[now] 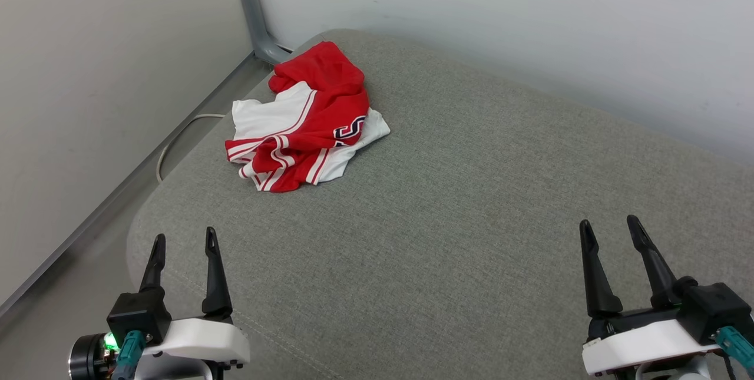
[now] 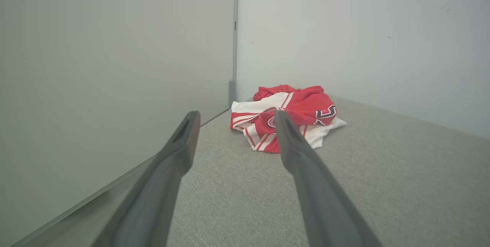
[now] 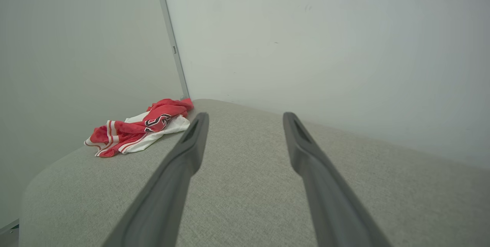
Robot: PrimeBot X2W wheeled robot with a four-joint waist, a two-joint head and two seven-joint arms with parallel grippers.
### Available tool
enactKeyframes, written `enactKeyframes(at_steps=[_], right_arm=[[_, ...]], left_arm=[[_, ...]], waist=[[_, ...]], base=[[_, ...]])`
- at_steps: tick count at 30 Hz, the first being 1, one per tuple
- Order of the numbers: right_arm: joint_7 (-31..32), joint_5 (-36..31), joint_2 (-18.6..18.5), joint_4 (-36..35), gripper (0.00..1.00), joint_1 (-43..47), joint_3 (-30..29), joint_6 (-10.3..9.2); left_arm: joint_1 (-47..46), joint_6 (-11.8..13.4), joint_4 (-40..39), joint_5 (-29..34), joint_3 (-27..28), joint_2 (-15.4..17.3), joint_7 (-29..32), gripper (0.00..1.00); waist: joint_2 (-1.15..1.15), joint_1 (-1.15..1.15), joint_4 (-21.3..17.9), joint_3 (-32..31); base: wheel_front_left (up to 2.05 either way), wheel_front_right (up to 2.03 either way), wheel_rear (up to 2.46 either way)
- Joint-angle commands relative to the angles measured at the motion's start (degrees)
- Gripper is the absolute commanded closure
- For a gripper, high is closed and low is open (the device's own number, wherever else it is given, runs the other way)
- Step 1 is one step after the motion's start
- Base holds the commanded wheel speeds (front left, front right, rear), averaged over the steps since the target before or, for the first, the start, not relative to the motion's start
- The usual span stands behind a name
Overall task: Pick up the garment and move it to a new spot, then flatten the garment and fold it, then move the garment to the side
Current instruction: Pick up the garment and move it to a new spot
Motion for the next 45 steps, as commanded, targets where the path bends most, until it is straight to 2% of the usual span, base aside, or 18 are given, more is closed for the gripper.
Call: enactKeyframes(at_steps=[1,4,9,18,23,30,37,45], right_arm=[[-0.2,-0.4,0.1,0.1,0.0,-0.5,0.1,-0.04],[-0.2,-0.4,0.1,0.2,0.0,-0.5,0.2,-0.04],[-0.2,-0.8,0.1,-0.3,0.0,0.0,-0.2,-0.04],[-0.2,-4.7,0.1,-2.5,0.0,-3.2,-0.7,-0.04],[-0.2,-7.2,0.1,-4.9,0.0,-6.1,-1.0,-0.04],[-0.2,-10.5,0.1,-9.3,0.0,-10.3,-1.8,-0.04],[-0.2,-12.4,0.1,-12.6,0.0,-12.5,-2.5,-0.04],[-0.2,-13.5,-0.5,-16.0,0.0,-13.8,-2.8,-0.04]], left_arm=[[0.8,0.2,-0.2,-0.1,0.2,-0.1,-0.2,0.0],[0.7,0.2,-0.2,-0.1,0.3,-0.1,-0.2,0.0],[-1.9,-1.5,0.7,1.0,0.7,0.0,-0.2,0.0],[-14.4,-5.2,2.4,0.2,6.3,2.3,-0.2,0.0],[-23.9,-7.2,4.1,0.1,9.6,5.2,-0.2,0.0],[-35.9,-9.6,8.0,-0.9,11.2,9.8,-0.2,0.0],[-44.9,-11.1,16.9,-4.5,9.7,14.8,0.5,0.0],[-52.3,-11.4,25.3,-22.0,0.2,23.9,18.7,0.0]], waist=[[0.0,-0.01,0.0,0.0],[0.0,-0.01,-0.1,0.0],[0.0,-0.01,-0.7,0.2],[0.0,-0.01,-6.3,7.2],[0.0,-0.01,-9.6,13.1],[0.0,-0.01,-12.5,21.7],[0.0,-0.01,-13.6,26.4],[0.0,-0.01,-14.9,30.3]], base=[[0.0,0.0,0.0],[0.0,0.0,0.0],[0.0,0.0,0.0],[0.0,0.0,0.0],[0.0,0.0,0.0],[0.0,0.0,0.0],[0.0,0.0,0.0],[0.0,0.0,0.0]])
